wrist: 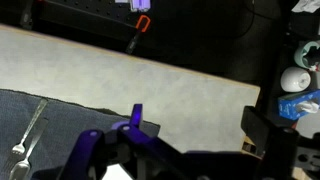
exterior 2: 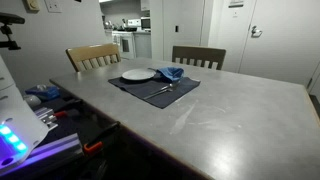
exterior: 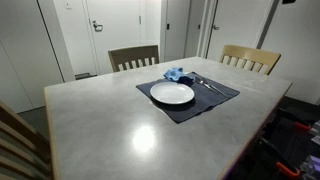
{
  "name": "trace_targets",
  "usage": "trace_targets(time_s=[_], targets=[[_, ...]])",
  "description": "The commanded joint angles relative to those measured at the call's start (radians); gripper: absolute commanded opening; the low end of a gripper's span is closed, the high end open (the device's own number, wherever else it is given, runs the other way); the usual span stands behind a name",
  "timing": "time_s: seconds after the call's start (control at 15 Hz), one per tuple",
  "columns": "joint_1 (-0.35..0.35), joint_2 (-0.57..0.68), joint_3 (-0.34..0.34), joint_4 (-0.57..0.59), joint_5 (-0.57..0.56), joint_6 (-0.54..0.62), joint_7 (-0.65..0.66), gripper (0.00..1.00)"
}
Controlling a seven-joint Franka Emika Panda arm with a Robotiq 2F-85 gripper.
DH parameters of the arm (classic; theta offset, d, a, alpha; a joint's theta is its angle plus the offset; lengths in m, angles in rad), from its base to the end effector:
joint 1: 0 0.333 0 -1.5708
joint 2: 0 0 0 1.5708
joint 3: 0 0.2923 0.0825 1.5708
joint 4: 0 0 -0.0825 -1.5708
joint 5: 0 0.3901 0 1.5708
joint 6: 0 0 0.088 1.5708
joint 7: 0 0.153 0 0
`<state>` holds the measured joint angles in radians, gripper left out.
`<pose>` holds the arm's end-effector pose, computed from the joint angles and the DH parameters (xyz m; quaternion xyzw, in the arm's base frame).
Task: Pick up the blue towel from the table and wipe the white plate.
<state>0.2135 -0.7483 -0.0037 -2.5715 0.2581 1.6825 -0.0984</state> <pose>0.3120 0.1036 0.4266 -0.9808 -0.1294 0.0768 0.1237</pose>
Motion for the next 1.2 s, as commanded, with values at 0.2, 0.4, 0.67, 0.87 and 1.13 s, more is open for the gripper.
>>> trace_targets(time_s=[0.2,0.4,0.67,0.87,1.13], targets=[[-0.039,0.02,0.005,0.01,-0.005,0.028,-0.048,1.0],[-0.066,0.054,0.003,0.036,-0.05,0.054,-0.058,1.0],[-0.081,0.16,0.007,0.099,-0.134,0.122,-0.088,1.0],[-0.088,0.268,0.013,0.157,-0.17,0.201,-0.069,1.0],[-0.101,0.407,0.01,0.218,-0.167,0.264,-0.032,1.0]])
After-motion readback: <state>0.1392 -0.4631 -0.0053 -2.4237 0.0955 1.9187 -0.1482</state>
